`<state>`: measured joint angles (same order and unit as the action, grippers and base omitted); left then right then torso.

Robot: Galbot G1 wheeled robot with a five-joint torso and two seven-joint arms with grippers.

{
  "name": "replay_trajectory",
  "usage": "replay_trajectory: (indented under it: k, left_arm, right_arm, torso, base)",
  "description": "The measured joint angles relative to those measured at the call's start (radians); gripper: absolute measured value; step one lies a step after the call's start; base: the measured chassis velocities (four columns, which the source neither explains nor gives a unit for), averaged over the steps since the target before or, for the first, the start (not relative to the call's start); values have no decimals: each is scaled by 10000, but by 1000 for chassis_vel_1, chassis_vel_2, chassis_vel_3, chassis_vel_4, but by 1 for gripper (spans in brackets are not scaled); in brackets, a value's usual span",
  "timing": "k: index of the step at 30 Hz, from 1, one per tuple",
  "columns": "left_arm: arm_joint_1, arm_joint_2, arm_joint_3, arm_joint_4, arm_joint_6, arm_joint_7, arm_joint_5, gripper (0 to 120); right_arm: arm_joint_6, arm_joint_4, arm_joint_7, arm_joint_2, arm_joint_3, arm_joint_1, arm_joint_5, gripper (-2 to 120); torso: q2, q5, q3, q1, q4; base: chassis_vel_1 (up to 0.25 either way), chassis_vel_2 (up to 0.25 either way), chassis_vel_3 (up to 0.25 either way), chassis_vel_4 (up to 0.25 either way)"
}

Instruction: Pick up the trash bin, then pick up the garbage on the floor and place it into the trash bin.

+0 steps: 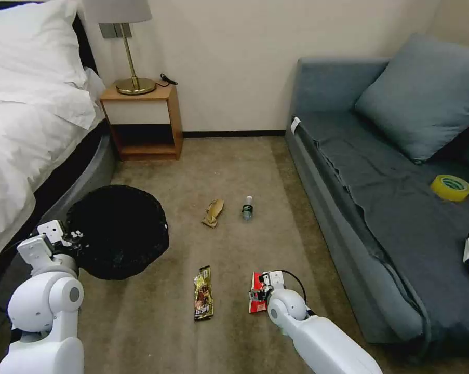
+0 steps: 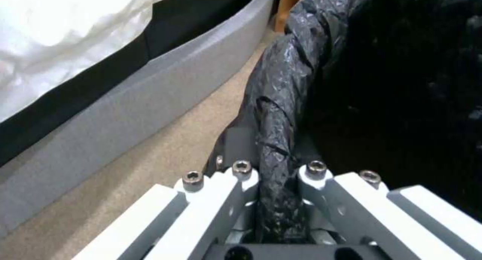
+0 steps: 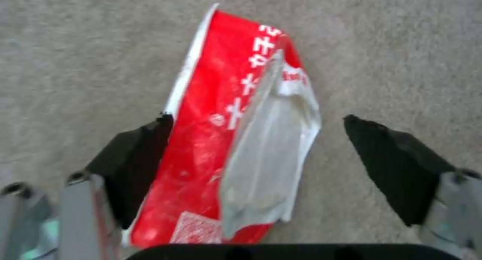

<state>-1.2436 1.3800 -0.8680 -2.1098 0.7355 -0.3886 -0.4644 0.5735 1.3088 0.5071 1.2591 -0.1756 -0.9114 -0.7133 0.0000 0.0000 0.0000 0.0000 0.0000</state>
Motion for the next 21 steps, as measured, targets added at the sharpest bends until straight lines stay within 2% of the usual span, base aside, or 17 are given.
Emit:
replay_trajectory:
  k: [9, 11, 15, 16, 19, 20, 21]
  left_arm:
    - [-5, -101, -31, -45, 0, -4, -24, 4]
    - [-4, -106, -32, -45, 0, -4, -25, 4]
    - [6, -112, -28, -47, 0, -8, -31, 4]
    - [6, -112, -28, -47, 0, -8, -31, 4]
    - [22, -111, -23, -41, 0, -10, -31, 4]
    - [27, -111, -21, -36, 0, -10, -31, 4]
    - [45, -108, -15, -16, 0, -13, -30, 4]
  right_arm:
    - [-239, -425, -159, 86, 42, -34, 442, 66]
    - [-245, -436, -164, 90, 42, -36, 452, 65]
    - [-346, -572, -221, 111, 46, -43, 572, 51]
    - [-346, -572, -221, 111, 46, -43, 572, 51]
    - [-444, -599, -260, 103, 44, -49, 644, 35]
    - [-457, -599, -266, 97, 44, -55, 652, 33]
    - [-485, -589, -293, 74, 42, -82, 670, 25]
  torso:
    - [0, 0, 0, 0, 0]
    - [0, -1, 0, 0, 0]
    - [0, 0, 0, 0, 0]
    - [0, 0, 0, 0, 0]
    - [0, 0, 0, 0, 0]
    - [0, 0, 0, 0, 0]
    - [0, 0, 0, 0, 0]
  base:
    - [0, 0, 0, 0]
    - [0, 0, 0, 0]
    - [0, 0, 0, 0]
    - [0, 0, 0, 0]
    - [0, 0, 0, 0]
    - [0, 0, 0, 0]
    - [0, 0, 0, 0]
